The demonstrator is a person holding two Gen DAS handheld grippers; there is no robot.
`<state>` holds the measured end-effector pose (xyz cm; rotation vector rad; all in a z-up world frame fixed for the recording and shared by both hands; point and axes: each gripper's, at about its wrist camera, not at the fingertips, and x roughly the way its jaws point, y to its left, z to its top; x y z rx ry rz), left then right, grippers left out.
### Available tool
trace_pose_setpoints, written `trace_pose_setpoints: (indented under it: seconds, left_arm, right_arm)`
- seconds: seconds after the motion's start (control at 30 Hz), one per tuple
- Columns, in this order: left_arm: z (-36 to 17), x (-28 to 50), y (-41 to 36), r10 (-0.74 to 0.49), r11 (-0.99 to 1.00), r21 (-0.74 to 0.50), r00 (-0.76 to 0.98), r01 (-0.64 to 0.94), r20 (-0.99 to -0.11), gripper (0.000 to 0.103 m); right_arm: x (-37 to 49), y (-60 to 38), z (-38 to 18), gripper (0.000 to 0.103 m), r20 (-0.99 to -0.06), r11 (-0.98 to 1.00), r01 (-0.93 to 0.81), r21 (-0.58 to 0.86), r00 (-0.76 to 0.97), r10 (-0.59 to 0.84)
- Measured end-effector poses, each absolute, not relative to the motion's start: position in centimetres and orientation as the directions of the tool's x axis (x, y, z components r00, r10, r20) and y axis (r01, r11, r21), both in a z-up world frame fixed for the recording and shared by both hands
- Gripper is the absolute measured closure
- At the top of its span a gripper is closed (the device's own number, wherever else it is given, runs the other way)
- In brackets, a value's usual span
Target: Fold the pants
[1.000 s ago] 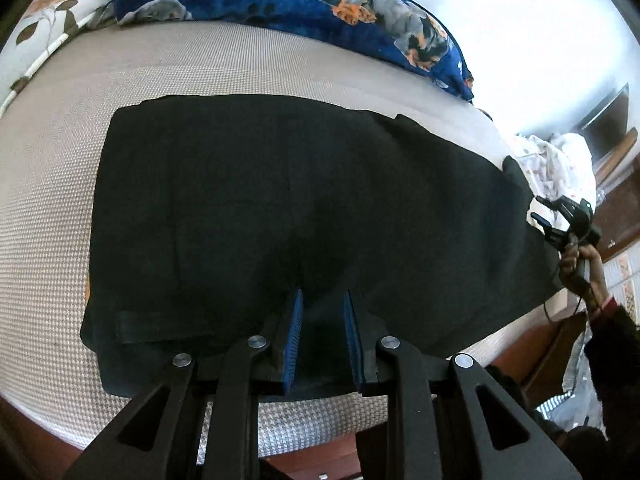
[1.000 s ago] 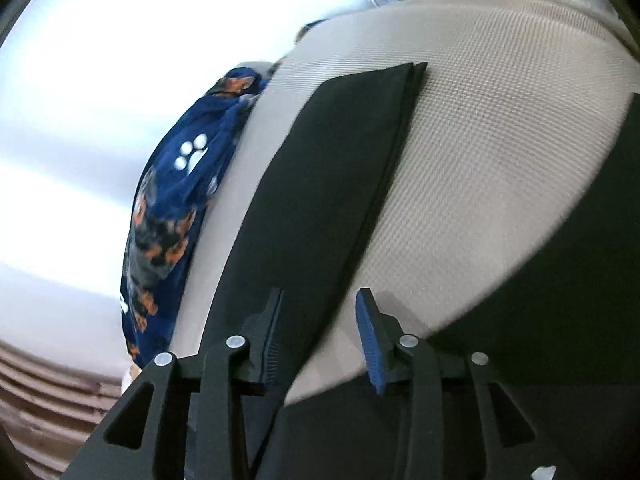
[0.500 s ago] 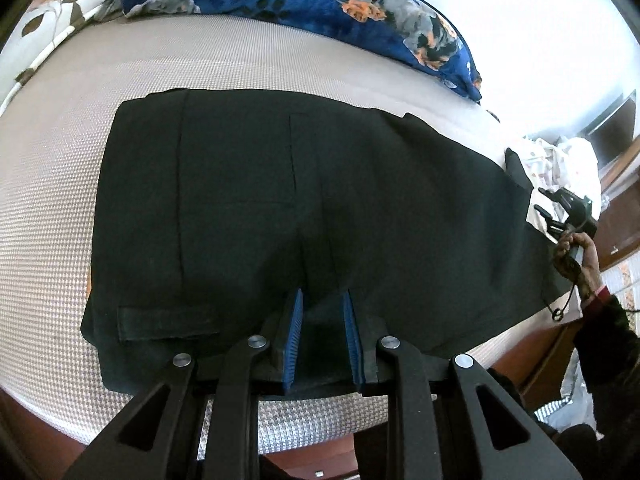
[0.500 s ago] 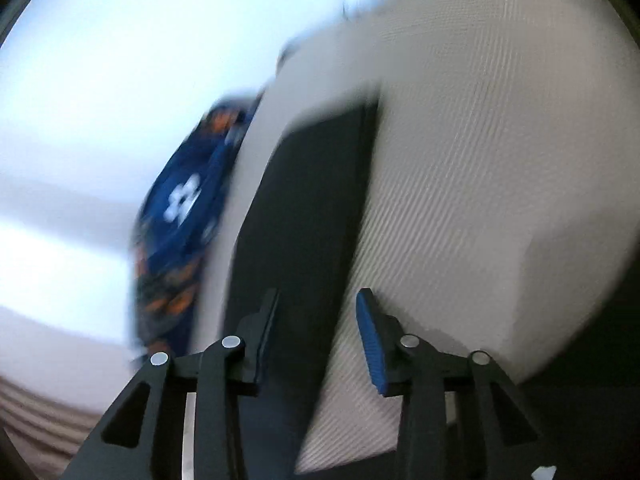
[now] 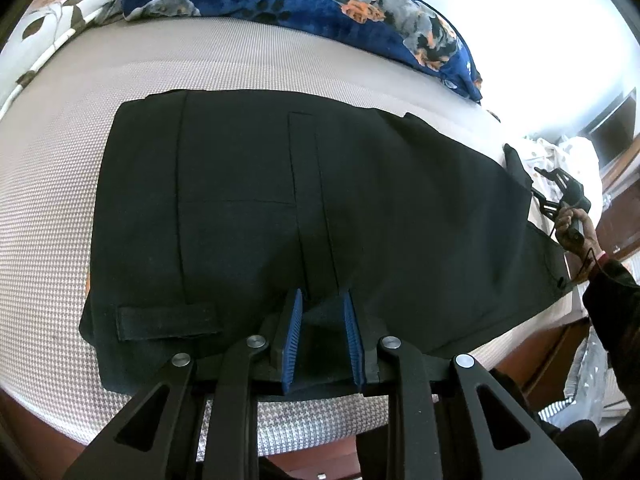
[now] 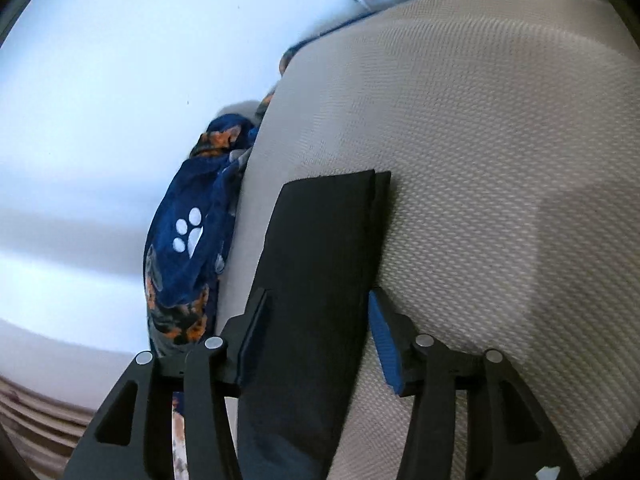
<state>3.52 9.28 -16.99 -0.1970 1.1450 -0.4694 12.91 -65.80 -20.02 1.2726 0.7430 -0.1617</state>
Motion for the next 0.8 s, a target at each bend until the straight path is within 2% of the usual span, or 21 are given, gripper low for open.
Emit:
trace_pose_setpoints:
  seconds: [0.07,0.13,0.2,0.27,0.33,0.53,0.8]
  left_arm:
    - [-17.0,3.6,9.3,-0.455,0.886,-0.385,0.329,0.258,-0.828,0.079]
    - [-17.0,3.5,9.3,-0.455,0.887,-0.385,0.331,0.256,-0.827,0.079]
    - [-16.9,3.5,9.3,-0.453,0.888,-0.383,0.333,0.255,-0.827,0.079]
    - [-16.9,3.5,9.2,-0.450,0.889,-0.379,0.334,0.257,-0.828,0.079]
    - [-16.9,3.5,9.2,-0.448,0.890,-0.376,0.333,0.259,-0.830,0.079]
    - [-16.8,3.6,9.0,-0.444,0.891,-0.373,0.331,0.258,-0.833,0.079]
    - [-16.9,4.1,9.3,-0.461,0.884,-0.396,0.311,0.251,-0.831,0.079]
  right_arm:
    - [13.3,-65.5,-20.3,0.059,-0.571,0.314,0.483,0.817,0.750,0.333]
    - [13.4,-64.6,-20.8,0.071,-0.557,0.306,0.467,0.830,0.731,0.394]
    - [13.8,-63.0,-21.5,0.096,-0.571,0.338,0.461,0.821,0.688,0.448]
    - [13.4,-62.2,-21.8,0.103,-0.594,0.361,0.475,0.802,0.690,0.412]
    - [12.9,-62.2,-22.3,0.103,-0.568,0.329,0.465,0.822,0.720,0.399]
    - [12.3,-61.0,-20.4,0.100,-0.614,0.402,0.486,0.776,0.730,0.300]
    - [2.7,-62.6,-15.8,0.100,-0.600,0.356,0.521,0.776,0.784,0.161]
